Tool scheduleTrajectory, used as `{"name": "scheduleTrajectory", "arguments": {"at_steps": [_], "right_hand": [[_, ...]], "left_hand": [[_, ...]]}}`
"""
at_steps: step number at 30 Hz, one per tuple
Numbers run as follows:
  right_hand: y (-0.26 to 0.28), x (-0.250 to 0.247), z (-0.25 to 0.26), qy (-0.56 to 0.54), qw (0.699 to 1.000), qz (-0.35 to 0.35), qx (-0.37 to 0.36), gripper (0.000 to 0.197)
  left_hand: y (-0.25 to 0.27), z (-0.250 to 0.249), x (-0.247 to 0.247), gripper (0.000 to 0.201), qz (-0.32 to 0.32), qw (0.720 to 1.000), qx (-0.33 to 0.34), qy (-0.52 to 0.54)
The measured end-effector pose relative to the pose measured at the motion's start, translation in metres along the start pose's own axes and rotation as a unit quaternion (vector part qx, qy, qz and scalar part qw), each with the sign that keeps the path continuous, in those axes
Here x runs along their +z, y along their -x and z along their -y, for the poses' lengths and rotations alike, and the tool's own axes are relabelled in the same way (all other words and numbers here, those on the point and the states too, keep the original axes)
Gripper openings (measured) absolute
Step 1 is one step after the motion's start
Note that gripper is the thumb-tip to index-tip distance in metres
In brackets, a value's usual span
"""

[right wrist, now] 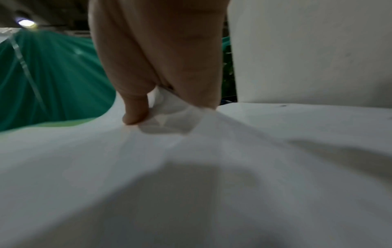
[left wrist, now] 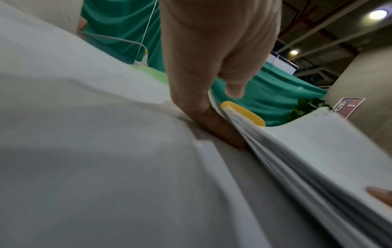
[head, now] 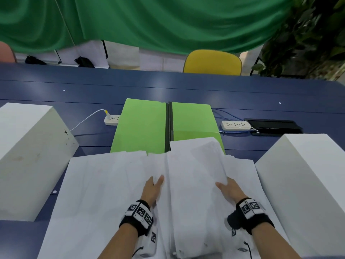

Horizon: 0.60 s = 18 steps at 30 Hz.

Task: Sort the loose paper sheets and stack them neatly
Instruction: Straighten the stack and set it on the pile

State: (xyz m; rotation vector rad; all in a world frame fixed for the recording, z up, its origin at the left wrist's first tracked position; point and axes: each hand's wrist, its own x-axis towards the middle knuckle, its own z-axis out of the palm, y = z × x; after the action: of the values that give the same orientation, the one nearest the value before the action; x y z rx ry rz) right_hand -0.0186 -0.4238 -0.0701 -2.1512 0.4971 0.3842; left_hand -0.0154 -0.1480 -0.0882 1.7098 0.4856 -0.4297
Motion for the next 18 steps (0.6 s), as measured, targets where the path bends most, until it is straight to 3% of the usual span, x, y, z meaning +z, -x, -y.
{"name": "scheduleTrajectory", "arguments": {"at_steps": [2,5,8,10,12,15,16,18], "right_hand": [[-0.001,0.018,0.002,-0.007,1.000,0.022,-0.018,0.039],[0.001,0.030,0.010,-0.021,0.998,0.044,-0.032,0.044],[-0.006,0.029,0.005,-0.056,0.998,-0.031,-0.021,0.037],[-0.010,0.028,-0.001,-0.083,0.994,-0.066,-0.011,0.055],[-0.012,0.028,-0.001,-0.132,0.990,-0.041,-0.021,0.073],[0.000,0.027,0.014,-0.193,0.979,0.018,-0.056,0.062],[0.000,0.026,0.015,-0.208,0.976,0.028,-0.065,0.064],[0.007,0.018,0.025,-0.232,0.968,0.025,-0.091,0.049]], "left_hand": [[0.002,0.002,0.013,0.055,0.009,0.999,0.005,0.041],[0.001,0.005,0.023,0.041,0.015,0.999,0.043,0.019],[0.006,-0.005,0.012,0.040,0.045,0.998,0.046,0.028],[0.011,-0.017,0.001,0.044,0.087,0.993,0.051,0.061],[0.017,-0.029,-0.003,0.032,0.148,0.980,0.043,0.129],[0.023,-0.042,0.001,0.019,0.203,0.966,-0.001,0.158],[0.025,-0.044,0.002,0.022,0.197,0.971,-0.002,0.134],[0.026,-0.050,0.000,0.036,0.148,0.986,0.023,0.078]]}}
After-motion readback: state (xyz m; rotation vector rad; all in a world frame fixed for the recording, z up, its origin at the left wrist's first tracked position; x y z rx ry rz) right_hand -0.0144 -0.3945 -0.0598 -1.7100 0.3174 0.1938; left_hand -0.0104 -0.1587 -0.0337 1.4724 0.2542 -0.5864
